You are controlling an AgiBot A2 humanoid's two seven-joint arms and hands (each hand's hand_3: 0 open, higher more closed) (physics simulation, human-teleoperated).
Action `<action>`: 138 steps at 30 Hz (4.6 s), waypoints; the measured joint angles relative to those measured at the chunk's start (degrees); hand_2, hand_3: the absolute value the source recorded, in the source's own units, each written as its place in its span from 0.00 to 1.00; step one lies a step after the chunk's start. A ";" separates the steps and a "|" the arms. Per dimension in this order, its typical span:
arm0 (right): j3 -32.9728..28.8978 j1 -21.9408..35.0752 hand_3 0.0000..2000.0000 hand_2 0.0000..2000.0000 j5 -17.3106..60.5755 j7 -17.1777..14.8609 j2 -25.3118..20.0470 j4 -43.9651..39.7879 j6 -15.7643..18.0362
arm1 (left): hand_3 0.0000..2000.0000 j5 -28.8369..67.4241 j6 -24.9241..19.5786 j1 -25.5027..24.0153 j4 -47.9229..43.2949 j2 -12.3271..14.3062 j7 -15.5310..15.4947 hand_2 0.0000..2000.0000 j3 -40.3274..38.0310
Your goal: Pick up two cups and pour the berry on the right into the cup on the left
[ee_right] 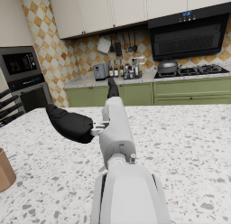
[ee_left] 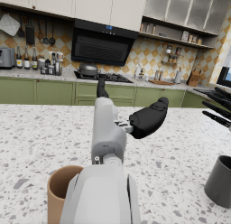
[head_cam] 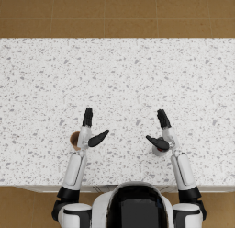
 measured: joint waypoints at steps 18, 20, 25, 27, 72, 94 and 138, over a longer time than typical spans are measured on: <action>1.08 -0.26 0.00 0.00 0.00 3.65 -0.42 -0.42 -3.61 | 0.00 0.00 -3.65 -0.32 0.38 0.40 -3.64 0.00 0.40; 1.20 -1.37 0.00 0.00 0.00 4.69 -0.17 1.22 -4.64 | 0.00 0.00 -4.68 -1.45 -0.57 0.21 -4.67 0.00 -0.41; -1.84 -7.91 0.00 0.00 7.15 5.58 2.38 7.60 -5.51 | 0.00 8.94 -5.57 -7.46 -4.87 -1.07 -5.56 0.00 -6.23; -3.42 -10.79 0.00 0.00 10.75 5.68 3.42 9.75 -5.61 | 0.00 12.55 -5.67 -9.64 -5.92 -1.20 -5.66 0.00 -9.16; -5.42 -22.09 0.00 0.00 17.13 5.85 0.84 -9.19 -5.38 | 0.00 23.35 -5.34 -20.63 8.28 4.76 -5.92 0.00 -17.37; -4.44 -18.84 0.64 1.00 17.12 6.35 -1.52 -11.87 -3.32 | 0.64 23.36 -6.70 -15.70 16.56 6.43 -6.03 1.00 -13.52; 0.40 18.04 0.64 1.00 69.90 6.08 -18.32 -1.84 -0.43 | 0.64 38.75 -7.69 0.33 7.90 17.74 -5.90 1.00 6.85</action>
